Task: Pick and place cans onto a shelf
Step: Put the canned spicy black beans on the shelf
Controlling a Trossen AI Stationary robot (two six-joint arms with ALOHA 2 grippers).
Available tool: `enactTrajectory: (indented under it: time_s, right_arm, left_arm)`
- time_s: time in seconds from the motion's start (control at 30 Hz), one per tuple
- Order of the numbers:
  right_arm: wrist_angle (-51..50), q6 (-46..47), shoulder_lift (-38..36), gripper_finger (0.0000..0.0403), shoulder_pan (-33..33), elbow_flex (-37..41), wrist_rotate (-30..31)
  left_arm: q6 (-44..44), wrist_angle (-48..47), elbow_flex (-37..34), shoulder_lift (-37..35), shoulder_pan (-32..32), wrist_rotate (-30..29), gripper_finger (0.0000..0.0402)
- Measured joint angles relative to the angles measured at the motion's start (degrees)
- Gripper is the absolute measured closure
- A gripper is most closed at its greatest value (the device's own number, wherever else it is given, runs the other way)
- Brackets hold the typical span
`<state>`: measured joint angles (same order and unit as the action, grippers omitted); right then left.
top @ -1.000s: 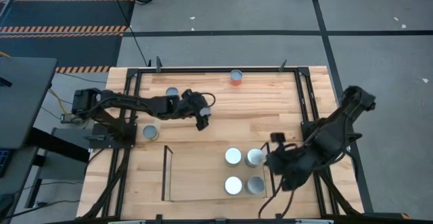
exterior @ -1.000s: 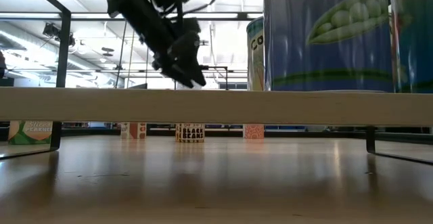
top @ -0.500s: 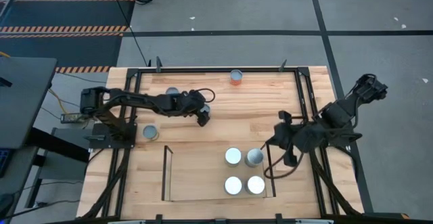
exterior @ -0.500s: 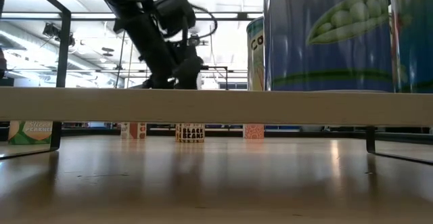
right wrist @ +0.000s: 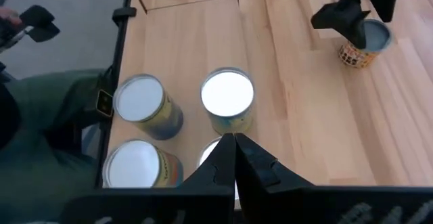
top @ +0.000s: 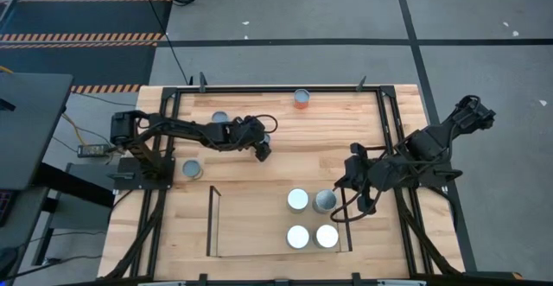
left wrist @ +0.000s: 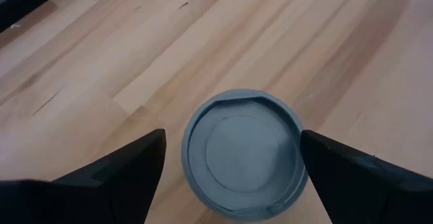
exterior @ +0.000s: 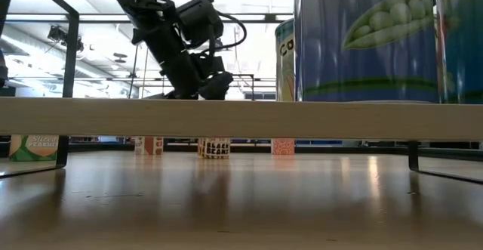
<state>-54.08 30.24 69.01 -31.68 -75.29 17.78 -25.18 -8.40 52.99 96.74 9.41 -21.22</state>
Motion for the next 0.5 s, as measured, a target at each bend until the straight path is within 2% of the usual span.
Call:
enactTrajectory:
  time_s: [0.2, 0.5]
  right_arm:
    - [0.0, -0.3, 0.0, 0.0398, 0.6, 0.0, 0.0]
    - [0.0, -0.5, 0.1, 0.0398, 0.8, 0.0, -0.5]
  left_arm:
    - [0.3, -0.2, 0.8, -1.8, -0.3, -0.1, 0.0056]
    - [-1.1, -0.3, 0.2, 0.1, -0.1, -0.2, 0.0056]
